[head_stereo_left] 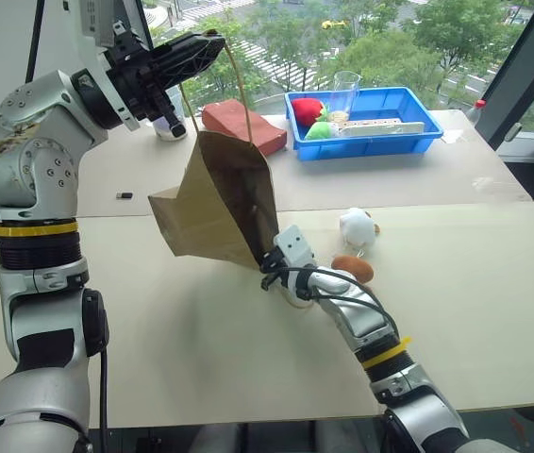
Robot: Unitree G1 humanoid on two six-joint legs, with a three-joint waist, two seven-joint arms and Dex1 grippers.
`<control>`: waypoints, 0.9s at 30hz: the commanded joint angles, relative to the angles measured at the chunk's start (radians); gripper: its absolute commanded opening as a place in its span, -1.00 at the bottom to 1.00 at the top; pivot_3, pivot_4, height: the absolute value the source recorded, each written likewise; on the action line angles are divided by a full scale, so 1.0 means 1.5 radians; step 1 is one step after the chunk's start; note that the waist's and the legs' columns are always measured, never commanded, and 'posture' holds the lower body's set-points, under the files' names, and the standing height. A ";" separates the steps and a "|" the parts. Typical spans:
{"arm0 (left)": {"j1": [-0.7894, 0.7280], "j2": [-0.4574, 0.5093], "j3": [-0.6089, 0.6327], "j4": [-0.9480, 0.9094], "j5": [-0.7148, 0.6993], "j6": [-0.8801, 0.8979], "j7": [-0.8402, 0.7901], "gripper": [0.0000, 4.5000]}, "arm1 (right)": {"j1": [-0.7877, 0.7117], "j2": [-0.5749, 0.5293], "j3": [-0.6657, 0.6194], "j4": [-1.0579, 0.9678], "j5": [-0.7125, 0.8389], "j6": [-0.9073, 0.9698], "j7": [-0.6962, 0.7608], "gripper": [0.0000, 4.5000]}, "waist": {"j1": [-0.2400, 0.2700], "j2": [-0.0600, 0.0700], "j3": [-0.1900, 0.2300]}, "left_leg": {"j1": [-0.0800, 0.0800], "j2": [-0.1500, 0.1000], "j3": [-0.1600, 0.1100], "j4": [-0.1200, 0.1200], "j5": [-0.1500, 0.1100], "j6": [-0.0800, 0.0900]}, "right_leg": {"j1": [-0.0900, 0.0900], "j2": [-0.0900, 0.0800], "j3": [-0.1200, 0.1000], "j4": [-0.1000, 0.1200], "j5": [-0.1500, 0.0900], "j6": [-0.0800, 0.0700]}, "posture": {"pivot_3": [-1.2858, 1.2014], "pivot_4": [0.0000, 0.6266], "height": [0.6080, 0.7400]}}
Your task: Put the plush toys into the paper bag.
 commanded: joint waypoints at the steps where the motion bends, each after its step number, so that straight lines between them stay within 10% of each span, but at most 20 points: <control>1: 0.018 0.015 0.008 -0.049 -0.008 -0.003 -0.003 -1.00 | 0.006 -0.001 -0.013 0.019 -0.007 0.011 -0.006 -0.98 | -0.001 0.000 0.000 | 0.000 0.000 0.000 0.000 0.000 0.000 | 0.000 0.000 0.000 0.000 0.000 0.000 | 0.03 -0.52 1.00; 15: 0.167 0.016 -0.107 -0.130 0.039 -0.045 -0.091 -1.00 | 0.024 -0.022 -0.059 -0.224 0.101 0.041 0.094 -0.98 | 0.001 0.000 0.000 | -0.004 0.000 -0.001 -0.001 0.000 0.000 | -0.004 0.000 0.000 0.000 0.000 0.000 | 0.03 -0.52 1.00; 27: 0.175 0.022 -0.113 -0.134 0.034 -0.032 -0.124 -1.00 | 0.101 -0.228 -0.298 -0.548 0.415 0.341 0.134 0.78 | 0.008 0.000 0.000 | -0.005 0.000 -0.001 0.000 -0.001 0.001 | -0.003 0.000 -0.001 -0.001 0.000 0.000 | 0.03 -0.52 1.00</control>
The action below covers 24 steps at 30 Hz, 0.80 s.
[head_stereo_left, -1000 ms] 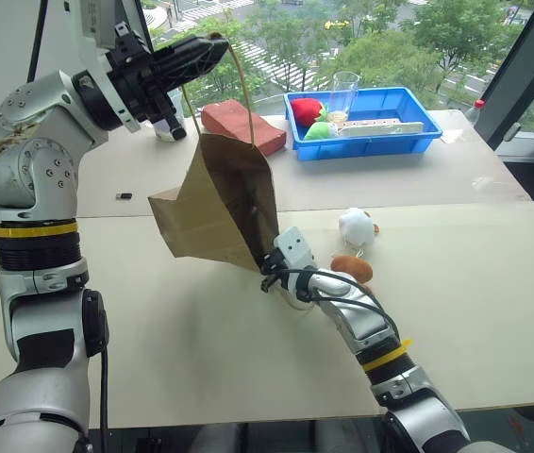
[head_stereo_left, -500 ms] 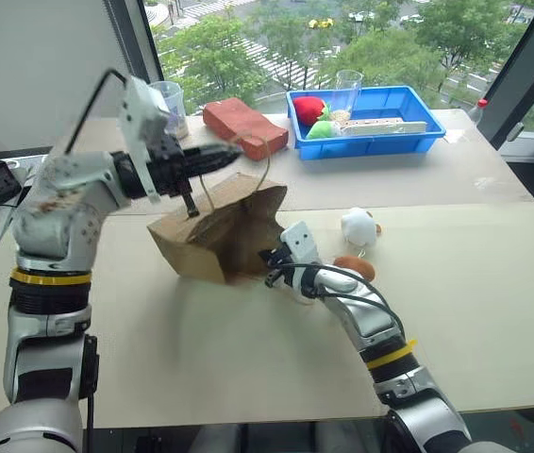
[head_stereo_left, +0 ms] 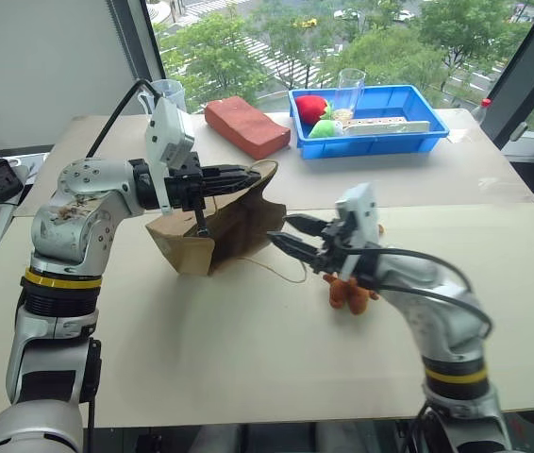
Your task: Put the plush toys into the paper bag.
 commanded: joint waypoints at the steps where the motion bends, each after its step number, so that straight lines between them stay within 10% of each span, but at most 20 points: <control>1: -0.003 0.008 0.008 -0.019 -0.008 0.001 -0.008 -1.00 | 0.037 -0.070 -0.077 -0.057 0.062 0.055 0.004 0.94 | 0.001 0.000 0.000 | 0.000 0.000 0.000 0.000 0.000 0.000 | 0.000 0.000 0.000 0.000 0.000 0.000 | 0.03 -0.52 1.00; 6: -0.004 0.010 0.008 -0.022 -0.012 0.009 -0.017 -1.00 | 0.160 -0.218 -0.064 0.006 -0.068 -0.018 0.016 0.99 | 0.012 0.000 0.000 | 0.001 0.000 0.002 0.000 -0.001 0.001 | 0.002 0.000 0.000 -0.001 0.000 0.000 | 0.03 -0.52 1.00; 17: -0.010 0.009 0.002 -0.018 -0.007 0.009 -0.025 -1.00 | 0.202 -0.164 0.001 0.140 -0.152 -0.118 -0.012 0.99 | 0.013 0.000 0.000 | 0.004 0.000 0.003 0.001 -0.002 0.004 | 0.004 0.000 0.001 -0.003 0.000 0.000 | 0.03 -0.52 1.00; 24: -0.006 0.013 0.007 -0.023 -0.007 0.013 -0.025 -1.00 | 0.211 -0.142 -0.001 0.136 -0.145 -0.128 -0.005 0.01 | 0.013 0.000 0.000 | 0.005 0.000 0.003 0.001 -0.002 0.004 | 0.005 0.000 0.001 -0.003 0.000 0.000 | 0.03 -0.52 1.00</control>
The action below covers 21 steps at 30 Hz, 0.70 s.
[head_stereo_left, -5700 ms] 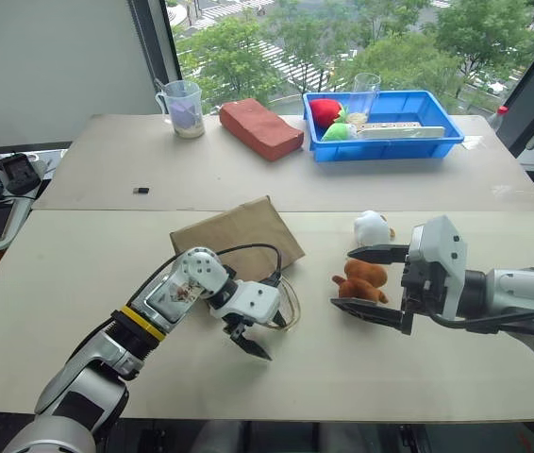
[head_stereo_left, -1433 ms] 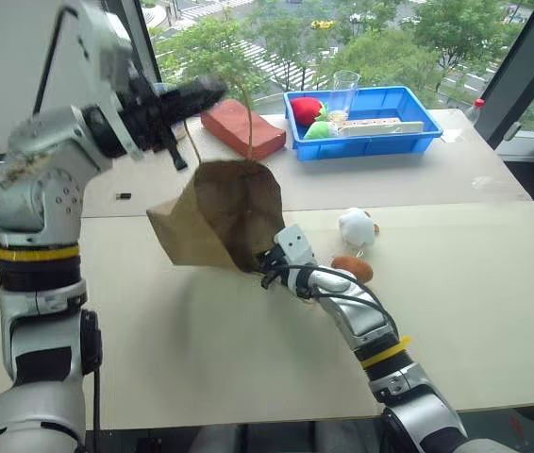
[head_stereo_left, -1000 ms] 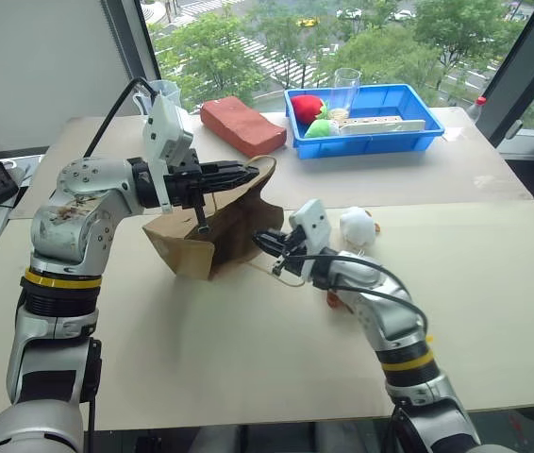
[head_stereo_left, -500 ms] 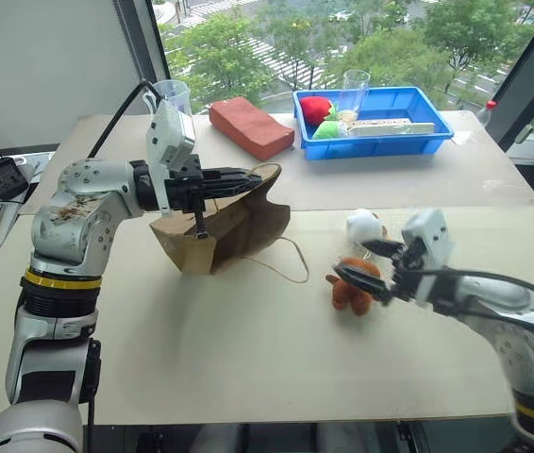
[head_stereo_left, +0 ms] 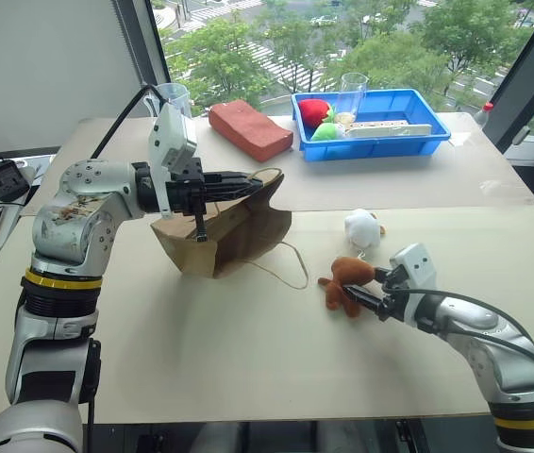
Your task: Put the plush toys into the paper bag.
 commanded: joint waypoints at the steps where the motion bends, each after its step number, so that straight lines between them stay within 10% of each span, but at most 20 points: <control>1: -0.006 0.011 0.012 -0.022 -0.007 -0.002 -0.001 -1.00 | 0.006 -0.001 -0.010 -0.008 0.006 -0.003 0.003 -0.14 | 0.000 0.000 0.000 | 0.000 0.000 0.000 0.000 0.000 0.000 | 0.000 0.000 0.000 0.000 0.000 0.000 | 0.03 -0.52 1.00; 7: -0.005 0.011 0.013 -0.022 -0.006 -0.004 -0.001 -1.00 | -0.041 -0.019 -0.054 -0.074 0.102 0.053 0.044 -0.99 | 0.000 0.000 0.000 | 0.000 0.000 0.000 0.000 0.000 0.000 | 0.000 0.000 0.000 0.000 0.000 0.000 | 0.03 -0.52 1.00; 16: -0.005 0.006 0.007 -0.022 -0.004 -0.012 -0.004 -1.00 | -0.270 0.079 -0.091 -0.124 0.361 0.293 -0.091 -0.99 | 0.001 0.000 0.000 | 0.000 0.000 -0.002 -0.001 0.000 0.000 | -0.001 0.000 -0.001 0.000 0.000 0.000 | 0.03 -0.52 1.00; 21: -0.016 -0.007 0.002 -0.024 -0.008 -0.013 -0.003 -1.00 | -0.316 0.126 0.002 -0.073 0.303 0.317 -0.156 -0.99 | 0.004 0.000 0.000 | -0.003 -0.001 -0.002 0.000 0.001 -0.002 | -0.002 0.000 -0.001 0.001 0.000 0.000 | 0.03 -0.52 1.00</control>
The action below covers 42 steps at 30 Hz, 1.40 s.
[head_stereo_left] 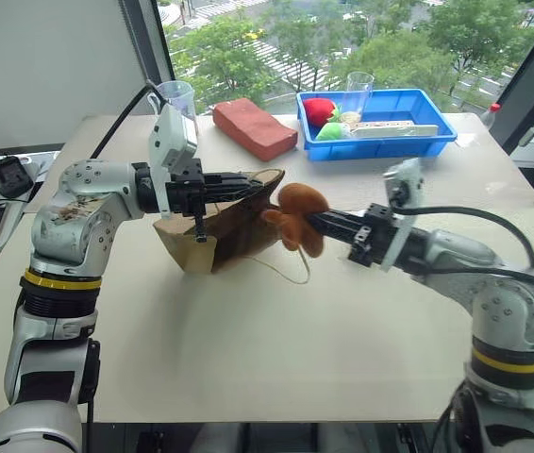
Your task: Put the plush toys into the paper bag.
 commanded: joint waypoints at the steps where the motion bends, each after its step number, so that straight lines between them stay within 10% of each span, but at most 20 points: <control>1: -0.020 -0.007 0.004 -0.022 -0.009 -0.010 0.000 -1.00 | -0.029 0.014 0.058 0.034 -0.049 -0.002 -0.032 -0.99 | -0.002 0.000 0.000 | -0.001 0.000 0.000 0.000 0.000 0.000 | -0.001 0.000 0.000 0.000 0.000 0.000 | 0.03 -0.52 1.00; 13: -0.027 -0.019 0.002 -0.032 -0.015 0.000 -0.001 -1.00 | -0.117 0.169 0.179 0.218 -0.218 -0.124 -0.071 -0.99 | -0.020 0.000 0.000 | -0.001 0.000 0.000 0.000 0.000 -0.001 | -0.003 0.000 0.000 0.002 0.000 0.000 | 0.03 -0.52 1.00; 14: -0.027 -0.019 0.002 -0.030 -0.014 -0.002 -0.002 -1.00 | -0.116 0.176 0.182 0.224 -0.226 -0.133 -0.069 -0.62 | -0.021 0.000 0.000 | -0.001 0.000 0.000 0.000 0.000 -0.001 | -0.003 0.000 0.000 0.002 0.000 0.000 | 0.03 -0.52 1.00; 25: -0.027 -0.018 0.006 -0.022 -0.011 -0.005 -0.002 -1.00 | -0.067 0.133 0.148 0.116 -0.213 -0.124 -0.017 0.98 | -0.022 0.000 0.000 | -0.002 0.000 0.000 -0.001 0.000 -0.001 | -0.004 0.000 0.000 0.003 0.000 0.000 | 0.03 -0.52 1.00; 42: -0.024 -0.014 0.007 -0.010 -0.004 -0.015 -0.004 -1.00 | 0.031 -0.100 0.075 0.228 -0.395 -0.277 -0.015 0.98 | -0.025 0.000 0.000 | -0.001 0.001 0.003 0.000 0.000 -0.001 | -0.004 0.000 0.001 0.002 0.000 0.000 | 0.03 -0.52 1.00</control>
